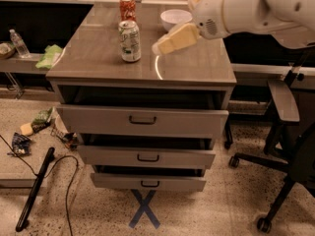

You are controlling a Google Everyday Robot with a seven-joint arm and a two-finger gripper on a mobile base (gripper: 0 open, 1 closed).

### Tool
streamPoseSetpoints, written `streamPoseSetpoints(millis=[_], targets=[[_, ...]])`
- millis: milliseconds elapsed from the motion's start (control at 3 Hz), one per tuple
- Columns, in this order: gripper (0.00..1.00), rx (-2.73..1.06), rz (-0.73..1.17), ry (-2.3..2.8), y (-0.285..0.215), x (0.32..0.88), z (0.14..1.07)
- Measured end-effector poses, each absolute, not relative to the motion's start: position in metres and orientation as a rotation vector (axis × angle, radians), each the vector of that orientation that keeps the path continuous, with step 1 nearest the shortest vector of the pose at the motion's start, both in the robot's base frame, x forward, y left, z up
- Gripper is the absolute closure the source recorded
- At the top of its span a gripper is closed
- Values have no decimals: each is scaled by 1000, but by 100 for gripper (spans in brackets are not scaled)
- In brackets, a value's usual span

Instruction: Place 7up can into white bowl

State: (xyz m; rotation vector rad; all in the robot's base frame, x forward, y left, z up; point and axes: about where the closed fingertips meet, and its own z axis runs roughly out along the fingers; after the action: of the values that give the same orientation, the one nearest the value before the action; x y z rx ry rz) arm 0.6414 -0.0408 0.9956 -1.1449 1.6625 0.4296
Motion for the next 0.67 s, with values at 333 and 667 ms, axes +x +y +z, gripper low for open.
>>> streamPoseSetpoints(millis=[333, 667], targets=[[0, -1171, 474, 1649, 22, 671, 988], [0, -1168, 473, 1649, 24, 673, 986]])
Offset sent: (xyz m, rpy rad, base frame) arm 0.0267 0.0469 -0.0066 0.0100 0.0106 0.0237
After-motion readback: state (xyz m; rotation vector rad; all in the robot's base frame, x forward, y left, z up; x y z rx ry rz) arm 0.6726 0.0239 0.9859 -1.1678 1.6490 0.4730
